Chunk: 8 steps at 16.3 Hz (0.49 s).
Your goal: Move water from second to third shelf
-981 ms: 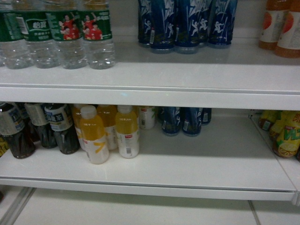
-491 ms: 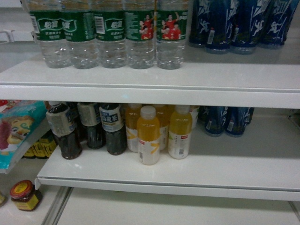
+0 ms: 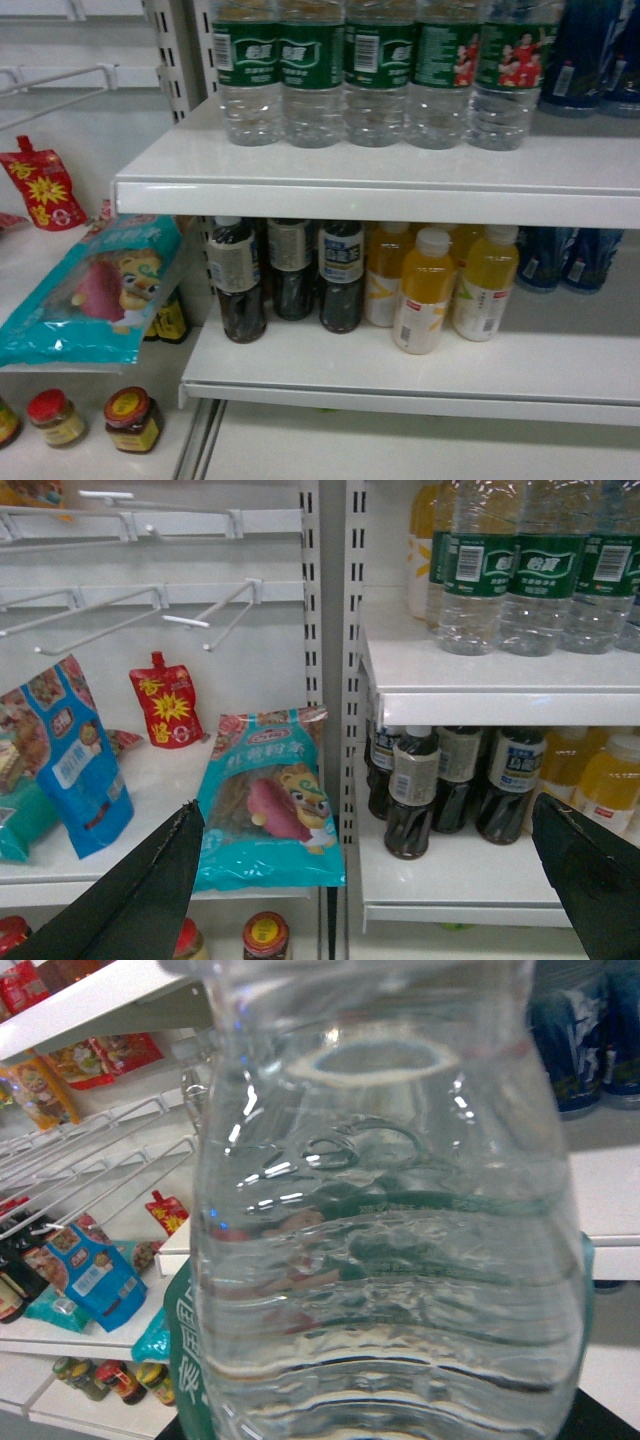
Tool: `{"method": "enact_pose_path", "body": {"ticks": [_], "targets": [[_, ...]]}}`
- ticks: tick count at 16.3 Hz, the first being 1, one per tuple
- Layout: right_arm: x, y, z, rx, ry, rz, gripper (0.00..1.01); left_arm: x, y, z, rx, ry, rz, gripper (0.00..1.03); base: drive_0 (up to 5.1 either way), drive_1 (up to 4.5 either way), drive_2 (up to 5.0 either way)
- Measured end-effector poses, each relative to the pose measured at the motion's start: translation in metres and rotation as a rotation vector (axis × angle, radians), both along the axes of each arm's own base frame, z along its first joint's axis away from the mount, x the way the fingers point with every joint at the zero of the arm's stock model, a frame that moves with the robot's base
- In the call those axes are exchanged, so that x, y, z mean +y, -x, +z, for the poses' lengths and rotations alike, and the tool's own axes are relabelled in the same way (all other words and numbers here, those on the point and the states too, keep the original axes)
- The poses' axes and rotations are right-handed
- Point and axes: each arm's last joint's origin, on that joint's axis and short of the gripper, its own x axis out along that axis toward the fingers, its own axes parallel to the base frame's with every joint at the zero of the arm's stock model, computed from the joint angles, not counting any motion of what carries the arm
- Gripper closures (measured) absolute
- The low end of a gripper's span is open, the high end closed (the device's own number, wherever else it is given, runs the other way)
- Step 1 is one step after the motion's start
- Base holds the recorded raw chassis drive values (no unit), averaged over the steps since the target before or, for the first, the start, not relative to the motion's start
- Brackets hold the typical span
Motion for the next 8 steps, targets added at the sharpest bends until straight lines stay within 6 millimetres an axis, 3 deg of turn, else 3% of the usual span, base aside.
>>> {"method": "enact_pose_path", "body": {"ticks": [8], "targets": [[0.0,0.0002,0.0,0.0,-0.002,0.002,0.59,0.0001,0.0,0.0002,-0.002,0.0,0.003,0.05,-5.0,2.5,2.5]]}}
